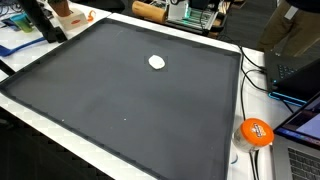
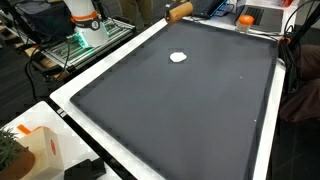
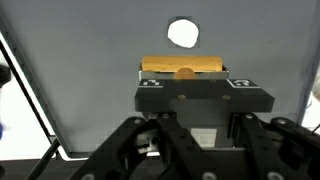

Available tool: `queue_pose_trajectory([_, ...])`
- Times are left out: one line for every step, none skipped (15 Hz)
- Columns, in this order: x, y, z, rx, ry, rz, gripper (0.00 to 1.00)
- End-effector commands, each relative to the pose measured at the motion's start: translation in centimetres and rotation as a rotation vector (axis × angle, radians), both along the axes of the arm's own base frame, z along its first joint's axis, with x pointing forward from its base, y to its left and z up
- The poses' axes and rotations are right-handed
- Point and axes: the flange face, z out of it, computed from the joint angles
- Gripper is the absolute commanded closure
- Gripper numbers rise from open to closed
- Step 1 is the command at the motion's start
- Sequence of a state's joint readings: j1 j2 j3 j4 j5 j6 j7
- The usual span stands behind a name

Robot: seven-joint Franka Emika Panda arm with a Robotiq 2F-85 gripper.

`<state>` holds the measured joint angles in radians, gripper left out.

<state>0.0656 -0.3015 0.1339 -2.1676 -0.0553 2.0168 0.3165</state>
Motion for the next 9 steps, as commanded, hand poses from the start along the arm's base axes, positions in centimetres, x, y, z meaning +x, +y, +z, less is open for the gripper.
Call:
queue_pose_trajectory([0.0,0.0,0.1,0.0,0.0,0.0,0.53])
queue_pose_trajectory([0.0,0.0,0.1,0.0,0.0,0.0,0.53])
queue_pose_trajectory([0.1,0.0,0.1,0.0,-0.001,0.0,0.53])
queue_pose_trajectory([0.1,0.0,0.1,0.0,-0.001,0.0,0.78])
queue_pose_trajectory([0.4,-0.3,-0.1,-0.026,-0.002,-0.016,0.78])
queue_pose_trajectory([0.6,-0.5,-0.4,-0.034,0.003,-0.022,0.78])
queue_pose_trajectory([1.0,-0.9,-0.8,-0.05,0.011,-0.035,0.78])
queue_pose_trajectory([1.2,-1.2,-1.2,-0.054,0.019,-0.041,0.78])
queue_pose_trajectory([1.5,-1.6,-1.6,-0.059,0.026,-0.044,0.78])
